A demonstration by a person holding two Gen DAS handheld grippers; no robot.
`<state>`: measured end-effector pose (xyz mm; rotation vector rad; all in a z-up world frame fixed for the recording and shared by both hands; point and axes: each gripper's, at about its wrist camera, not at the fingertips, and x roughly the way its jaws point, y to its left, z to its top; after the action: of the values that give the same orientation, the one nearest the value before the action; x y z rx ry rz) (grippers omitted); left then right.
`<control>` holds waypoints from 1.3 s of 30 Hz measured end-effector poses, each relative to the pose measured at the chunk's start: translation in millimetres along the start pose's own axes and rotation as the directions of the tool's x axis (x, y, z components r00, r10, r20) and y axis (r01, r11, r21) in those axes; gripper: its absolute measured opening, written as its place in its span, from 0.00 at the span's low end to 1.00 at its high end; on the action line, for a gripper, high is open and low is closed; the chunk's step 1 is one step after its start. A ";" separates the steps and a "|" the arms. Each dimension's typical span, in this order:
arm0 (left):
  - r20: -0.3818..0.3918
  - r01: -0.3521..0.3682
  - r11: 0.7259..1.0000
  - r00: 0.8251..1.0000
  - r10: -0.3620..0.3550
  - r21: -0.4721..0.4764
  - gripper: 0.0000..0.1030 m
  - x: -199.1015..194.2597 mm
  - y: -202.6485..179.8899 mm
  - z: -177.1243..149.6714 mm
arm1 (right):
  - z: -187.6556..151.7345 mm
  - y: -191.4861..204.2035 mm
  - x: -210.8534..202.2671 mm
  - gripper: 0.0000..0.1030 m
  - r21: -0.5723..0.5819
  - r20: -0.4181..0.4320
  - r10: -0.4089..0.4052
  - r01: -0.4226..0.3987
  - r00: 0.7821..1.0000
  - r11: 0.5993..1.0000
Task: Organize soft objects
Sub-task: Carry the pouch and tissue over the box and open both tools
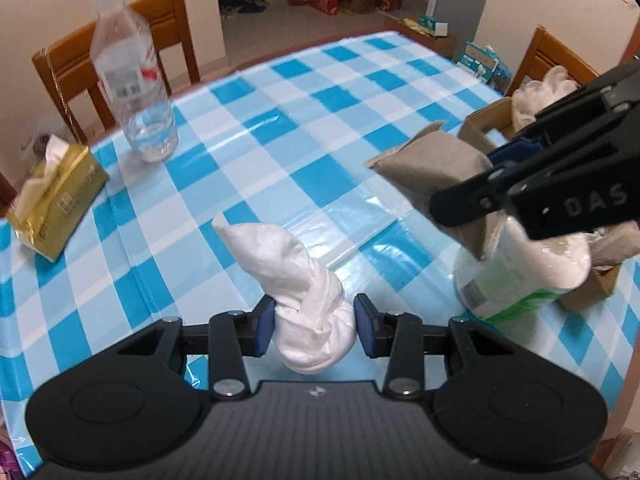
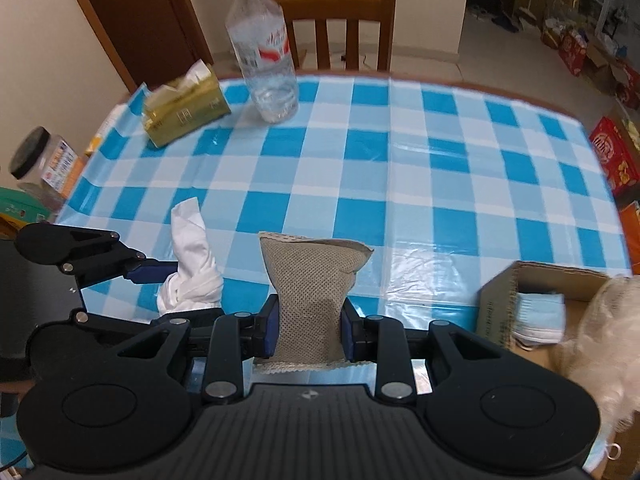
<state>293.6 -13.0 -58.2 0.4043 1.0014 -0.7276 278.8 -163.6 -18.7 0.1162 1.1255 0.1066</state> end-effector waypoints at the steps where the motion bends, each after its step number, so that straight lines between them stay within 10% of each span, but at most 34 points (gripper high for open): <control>1: 0.009 0.000 1.000 1.000 0.000 0.009 0.39 -5.5 -3.4 0.5 | -3.4 -2.7 -9.3 0.33 -0.001 0.009 0.001 -0.001 1.000 1.000; 18: 0.141 0.069 0.982 0.986 -0.094 0.176 0.39 -63.5 -117.3 36.0 | -84.8 -130.4 -114.7 0.35 0.175 0.028 -0.170 0.163 0.985 0.971; 24: 0.151 0.078 0.979 0.983 -0.107 0.189 0.39 -51.5 -171.0 64.8 | -114.1 -175.7 -128.8 0.85 0.188 0.091 -0.101 0.083 0.991 0.979; 30: 0.127 0.091 0.979 0.985 -0.115 0.184 0.40 -20.8 -217.5 91.0 | -140.1 -206.0 -145.3 1.00 0.216 0.155 -0.056 0.022 0.986 0.976; 32: 0.120 0.093 0.979 0.986 -0.115 0.179 0.46 -10.8 -229.5 98.1 | -147.1 -213.1 -150.6 1.00 0.211 0.165 -0.064 0.028 0.984 0.977; 36: 0.135 0.083 0.987 0.986 -0.102 0.139 0.95 7.3 -245.0 106.3 | -159.8 -224.6 -156.9 1.00 0.209 0.182 -0.094 0.055 0.979 0.976; 39: 0.194 0.042 0.995 0.979 -0.058 0.087 0.96 7.1 -245.6 102.5 | -167.0 -228.4 -159.2 1.00 0.194 0.188 -0.130 0.092 0.974 0.977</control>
<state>183.5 -250.6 -9.7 0.3721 0.7998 -0.8394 65.9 -405.8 18.9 0.2239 0.9368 -0.1086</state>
